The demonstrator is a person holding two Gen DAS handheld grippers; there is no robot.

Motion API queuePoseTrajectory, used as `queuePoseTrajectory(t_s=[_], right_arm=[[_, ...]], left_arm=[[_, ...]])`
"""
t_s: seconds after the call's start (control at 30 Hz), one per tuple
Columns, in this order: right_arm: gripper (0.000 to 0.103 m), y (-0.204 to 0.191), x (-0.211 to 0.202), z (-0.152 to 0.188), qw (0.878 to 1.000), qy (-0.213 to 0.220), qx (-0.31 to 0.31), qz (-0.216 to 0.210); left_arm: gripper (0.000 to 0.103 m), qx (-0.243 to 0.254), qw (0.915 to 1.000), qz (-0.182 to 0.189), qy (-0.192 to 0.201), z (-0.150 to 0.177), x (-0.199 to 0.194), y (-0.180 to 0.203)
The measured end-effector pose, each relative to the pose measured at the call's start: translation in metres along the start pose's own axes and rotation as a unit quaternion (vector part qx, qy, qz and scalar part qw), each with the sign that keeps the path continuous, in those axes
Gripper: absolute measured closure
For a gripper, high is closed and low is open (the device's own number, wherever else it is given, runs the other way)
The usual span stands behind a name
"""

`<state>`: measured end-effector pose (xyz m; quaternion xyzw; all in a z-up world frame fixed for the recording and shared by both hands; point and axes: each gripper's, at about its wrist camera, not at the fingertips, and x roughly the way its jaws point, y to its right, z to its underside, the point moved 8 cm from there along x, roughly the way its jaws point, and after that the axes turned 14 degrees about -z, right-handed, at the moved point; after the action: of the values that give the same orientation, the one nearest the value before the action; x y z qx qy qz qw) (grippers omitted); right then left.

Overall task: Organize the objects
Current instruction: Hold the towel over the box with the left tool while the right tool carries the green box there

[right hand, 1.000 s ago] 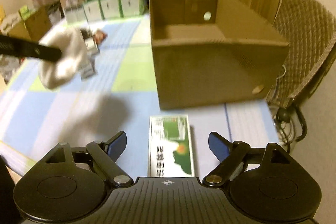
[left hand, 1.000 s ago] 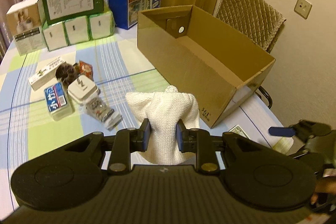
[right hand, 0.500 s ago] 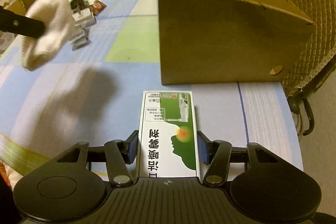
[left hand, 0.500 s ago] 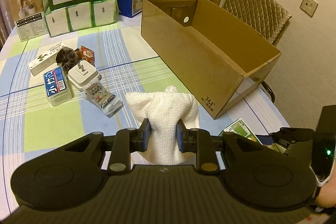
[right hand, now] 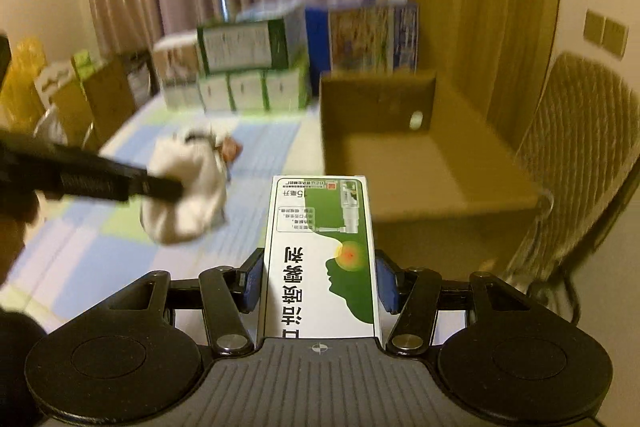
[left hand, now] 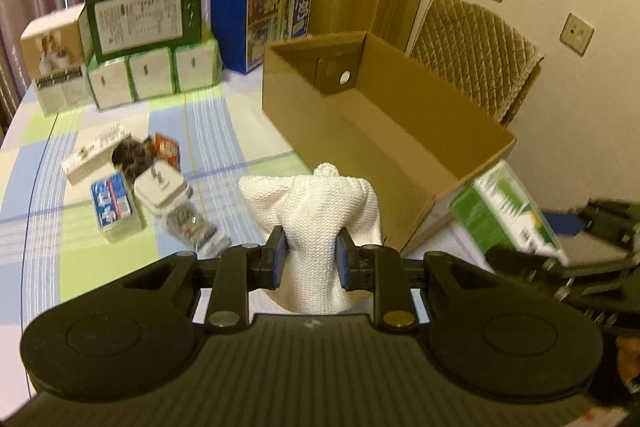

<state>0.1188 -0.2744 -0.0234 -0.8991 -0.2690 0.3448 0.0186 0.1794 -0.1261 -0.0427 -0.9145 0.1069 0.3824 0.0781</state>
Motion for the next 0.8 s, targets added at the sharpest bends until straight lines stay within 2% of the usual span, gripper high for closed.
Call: queuePoseTrajectory(t_s=[0.2,0.4,0.8], right_arm=[[0.051,0.035,-0.012,-0.055,0.999,0.027,0.004,0.017],[0.051,0.085,0.008,-0.091,0.999,0.026,0.028,0.029],[0.05,0.153,0.045,-0.098,0.997,0.02,0.068,0.039]], left_arm=[[0.082,0.014,0.9996,0.016,0.02,-0.041,-0.002,0.027],[0.082,0.033,0.9984,0.037,0.026,-0.075,0.017,0.063],[0.082,0.076,0.9958,0.045,0.024,-0.109,0.07,0.11]])
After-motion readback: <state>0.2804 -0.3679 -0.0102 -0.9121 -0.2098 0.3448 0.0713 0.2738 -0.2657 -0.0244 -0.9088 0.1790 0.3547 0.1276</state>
